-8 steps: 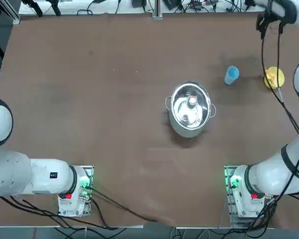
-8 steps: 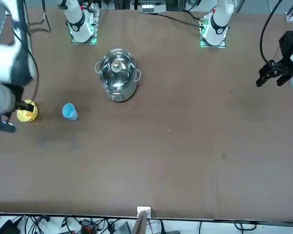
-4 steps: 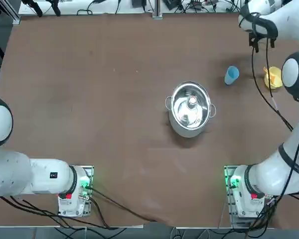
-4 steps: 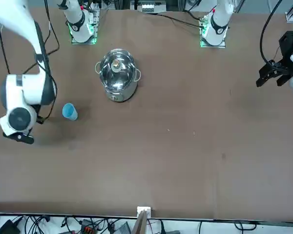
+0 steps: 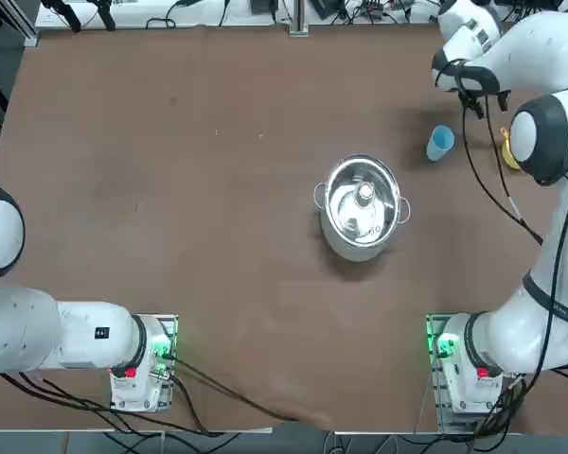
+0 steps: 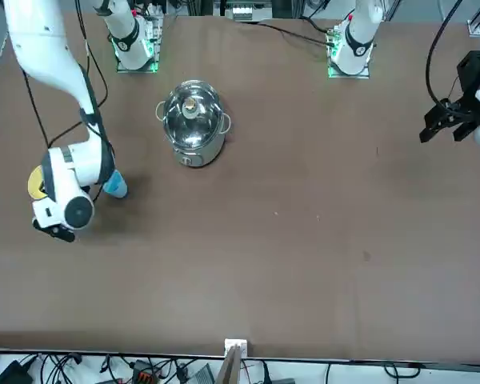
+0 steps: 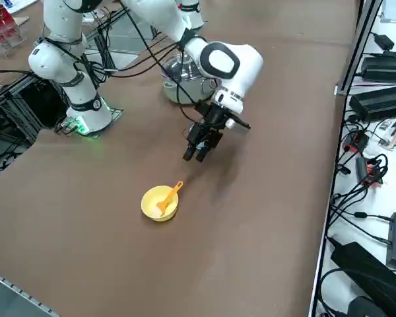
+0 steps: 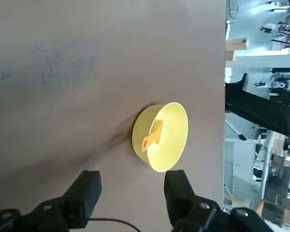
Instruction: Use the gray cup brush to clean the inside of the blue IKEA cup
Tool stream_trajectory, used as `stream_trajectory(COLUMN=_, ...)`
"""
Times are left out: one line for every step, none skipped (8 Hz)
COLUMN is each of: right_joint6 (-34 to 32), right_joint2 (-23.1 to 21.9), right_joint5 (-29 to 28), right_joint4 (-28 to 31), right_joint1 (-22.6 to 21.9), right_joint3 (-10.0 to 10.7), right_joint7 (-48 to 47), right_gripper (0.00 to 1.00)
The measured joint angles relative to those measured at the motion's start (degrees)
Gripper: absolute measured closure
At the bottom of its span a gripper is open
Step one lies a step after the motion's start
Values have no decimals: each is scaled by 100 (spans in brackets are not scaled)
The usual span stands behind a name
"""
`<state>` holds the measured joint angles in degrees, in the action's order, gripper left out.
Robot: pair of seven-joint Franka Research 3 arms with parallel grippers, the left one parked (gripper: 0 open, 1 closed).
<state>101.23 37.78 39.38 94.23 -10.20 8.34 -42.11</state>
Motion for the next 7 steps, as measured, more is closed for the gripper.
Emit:
stream_trajectory(right_joint6=-2, right_joint2=92, right_joint5=114, right_joint4=0, right_joint1=2, right_joint3=16, right_joint7=-61, right_gripper=22)
stream_trajectory(right_joint6=-4, right_joint2=157, right_joint5=179, right_joint4=-3, right_joint1=15, right_joint3=59, right_joint7=-140, right_gripper=27)
stream_trajectory(right_joint6=-4, right_joint2=231, right_joint5=212, right_joint4=-1, right_joint1=32, right_joint3=115, right_joint7=-294, right_gripper=30)
stream_trajectory(right_joint6=-4, right_joint2=307, right_joint5=237, right_joint4=-1, right_joint1=39, right_joint3=171, right_joint7=-420, right_gripper=33)
stream_trajectory(right_joint6=-3, right_joint2=373, right_joint5=256, right_joint4=-2, right_joint1=45, right_joint3=201, right_joint7=-534, right_gripper=36)
stream_trajectory(right_joint6=-1, right_joint2=428, right_joint5=273, right_joint4=-2, right_joint1=47, right_joint3=227, right_joint7=-631, right_gripper=39)
stream_trajectory(right_joint6=1, right_joint2=482, right_joint5=318, right_joint4=-2, right_joint1=51, right_joint3=248, right_joint7=-711, right_gripper=40)
